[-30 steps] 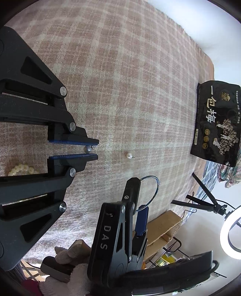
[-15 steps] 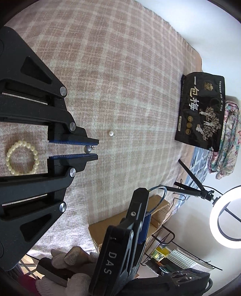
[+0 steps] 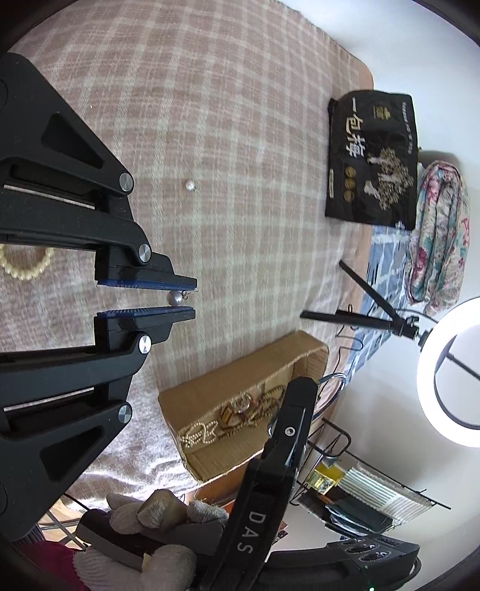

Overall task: Organize jewelry
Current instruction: 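Carry the pearl with left tool and bangle with right tool over the box, then open left tool to drop the pearl while right tool releases the bangle into the box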

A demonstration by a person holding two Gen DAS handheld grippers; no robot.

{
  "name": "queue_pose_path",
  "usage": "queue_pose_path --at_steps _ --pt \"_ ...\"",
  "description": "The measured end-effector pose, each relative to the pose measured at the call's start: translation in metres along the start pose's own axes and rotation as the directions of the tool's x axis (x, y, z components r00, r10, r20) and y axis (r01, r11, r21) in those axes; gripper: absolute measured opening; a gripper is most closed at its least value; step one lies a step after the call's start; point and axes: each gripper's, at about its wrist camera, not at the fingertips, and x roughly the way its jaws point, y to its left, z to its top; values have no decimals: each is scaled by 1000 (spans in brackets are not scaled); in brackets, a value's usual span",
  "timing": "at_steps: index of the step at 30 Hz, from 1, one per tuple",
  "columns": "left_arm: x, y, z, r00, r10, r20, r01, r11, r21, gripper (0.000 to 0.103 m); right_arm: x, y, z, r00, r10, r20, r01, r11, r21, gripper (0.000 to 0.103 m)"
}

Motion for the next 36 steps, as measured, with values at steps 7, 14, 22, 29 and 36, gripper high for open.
queue_pose_path --at_steps 7,14,22,29,36 --pt "13 -34 10 999 -41 -8 41 998 37 7 -13 -37 0 999 -35 9 34 998 50 73" --pt "24 -63 19 998 -65 -11 66 995 77 7 -18 -68 4 999 -47 13 45 994 98 73" --pt "41 -92 26 995 -92 -27 94 987 127 7 -11 -100 10 998 -70 1 69 986 148 73" --pt "60 -118 33 993 -111 -41 116 980 159 7 4 -125 14 995 -97 -23 100 979 178 73" --pt "78 -139 33 991 -122 -62 132 973 189 7 18 -147 9 991 -122 -60 132 970 203 73"
